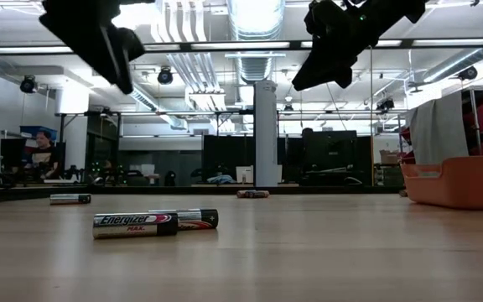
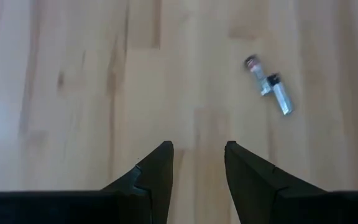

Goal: Sort batteries
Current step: Put the silver battery into the blue bin

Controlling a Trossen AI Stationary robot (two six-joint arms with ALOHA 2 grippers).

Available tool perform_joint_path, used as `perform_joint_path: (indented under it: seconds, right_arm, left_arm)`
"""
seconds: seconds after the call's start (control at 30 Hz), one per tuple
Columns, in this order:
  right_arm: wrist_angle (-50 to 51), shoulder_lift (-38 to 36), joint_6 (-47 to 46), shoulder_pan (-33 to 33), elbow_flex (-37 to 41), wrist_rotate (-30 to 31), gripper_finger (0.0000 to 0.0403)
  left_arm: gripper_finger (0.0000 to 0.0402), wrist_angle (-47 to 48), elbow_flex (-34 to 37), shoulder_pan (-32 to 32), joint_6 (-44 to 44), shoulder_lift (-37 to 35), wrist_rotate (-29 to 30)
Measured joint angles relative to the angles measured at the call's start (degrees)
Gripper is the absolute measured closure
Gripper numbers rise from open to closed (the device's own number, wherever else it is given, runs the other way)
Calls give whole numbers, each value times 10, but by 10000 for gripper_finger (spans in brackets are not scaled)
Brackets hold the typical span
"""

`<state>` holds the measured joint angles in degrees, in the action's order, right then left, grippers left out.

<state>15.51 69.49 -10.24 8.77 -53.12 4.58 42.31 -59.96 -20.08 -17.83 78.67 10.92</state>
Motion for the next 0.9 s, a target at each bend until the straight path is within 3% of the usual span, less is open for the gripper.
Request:
perform_joint_path:
  seconds: [0.23,0.63,0.9]
  right_arm:
    - [0,0,3,0,0,0,317]
    - [9,0,-17,0,0,0,290]
    - [14,0,-37,0,0,-1,272]
  left_arm:
    - [277,-52,1,-33,-9,3,0]
    - [277,-118,-4,-109,-169,90,-16]
    - [277,-103,-88,-144,-246,188,-12]
